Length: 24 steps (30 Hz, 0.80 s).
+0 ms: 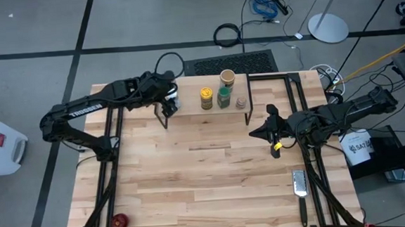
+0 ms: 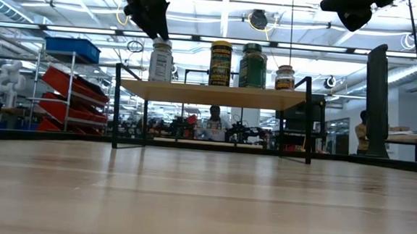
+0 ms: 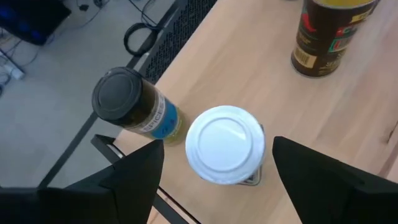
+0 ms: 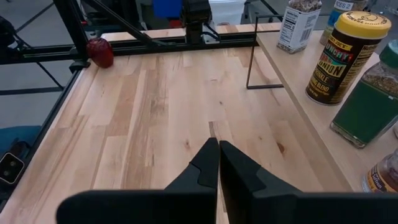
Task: Shelf spices
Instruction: Remove the white seasoning bottle from the shelf
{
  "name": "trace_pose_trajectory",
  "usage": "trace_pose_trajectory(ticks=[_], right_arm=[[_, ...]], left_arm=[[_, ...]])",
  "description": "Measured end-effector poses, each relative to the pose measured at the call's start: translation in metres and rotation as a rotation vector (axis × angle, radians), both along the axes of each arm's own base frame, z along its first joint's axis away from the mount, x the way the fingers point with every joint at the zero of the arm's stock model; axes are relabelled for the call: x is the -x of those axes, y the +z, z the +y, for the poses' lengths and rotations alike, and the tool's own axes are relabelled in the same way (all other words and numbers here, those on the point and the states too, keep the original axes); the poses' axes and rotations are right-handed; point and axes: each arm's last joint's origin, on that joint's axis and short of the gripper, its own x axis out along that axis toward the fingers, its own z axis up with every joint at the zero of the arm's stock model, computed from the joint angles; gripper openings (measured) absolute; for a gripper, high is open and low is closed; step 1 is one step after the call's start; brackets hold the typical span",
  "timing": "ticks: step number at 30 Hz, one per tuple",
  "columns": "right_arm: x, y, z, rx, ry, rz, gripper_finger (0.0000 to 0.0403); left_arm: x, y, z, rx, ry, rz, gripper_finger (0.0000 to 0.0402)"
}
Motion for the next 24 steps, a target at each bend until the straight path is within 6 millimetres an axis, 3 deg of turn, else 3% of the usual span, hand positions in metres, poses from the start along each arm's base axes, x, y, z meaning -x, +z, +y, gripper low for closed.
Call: trace_pose_trajectory(ticks=[24], right_arm=[[0.0, 0.0, 0.0, -0.012, -0.005, -0.002, 0.0]], left_arm=[[0.0, -0.007, 0.011, 0.036, -0.011, 0.014, 0.0312]])
